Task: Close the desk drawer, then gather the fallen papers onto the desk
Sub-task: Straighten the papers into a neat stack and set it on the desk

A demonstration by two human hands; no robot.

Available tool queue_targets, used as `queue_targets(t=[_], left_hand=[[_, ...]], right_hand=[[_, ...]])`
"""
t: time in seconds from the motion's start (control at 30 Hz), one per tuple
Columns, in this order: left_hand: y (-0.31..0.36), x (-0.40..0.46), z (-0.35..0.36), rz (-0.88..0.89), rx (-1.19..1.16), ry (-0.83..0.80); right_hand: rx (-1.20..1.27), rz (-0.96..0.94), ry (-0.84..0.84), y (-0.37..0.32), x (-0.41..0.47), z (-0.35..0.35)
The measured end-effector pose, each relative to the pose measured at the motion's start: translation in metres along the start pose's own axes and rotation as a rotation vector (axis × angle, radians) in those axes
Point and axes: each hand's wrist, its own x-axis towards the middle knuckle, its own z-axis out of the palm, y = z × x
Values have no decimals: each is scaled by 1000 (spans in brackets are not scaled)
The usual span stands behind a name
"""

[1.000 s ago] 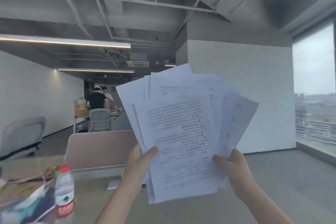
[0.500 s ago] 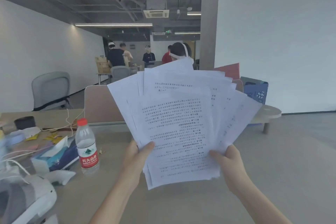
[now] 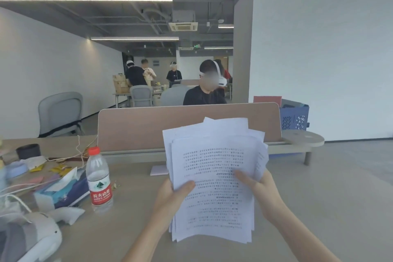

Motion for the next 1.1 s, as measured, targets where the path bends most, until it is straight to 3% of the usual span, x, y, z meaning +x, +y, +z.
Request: queue_targets(t=[0.37,0.63,0.93,1.1], left_hand=[[17,-13,-6,54,-60,25],[19,-10,-14,54,-73,-42],[19,8,-10,74,-77,-109],[20,15,-10,86,-92,-135]], right_hand=[[-163,-139,32,-57,-2,9],[86,78,102,-64,14,17],[81,96,177,-75,32,22],[49,-22,82,-70,47,15]])
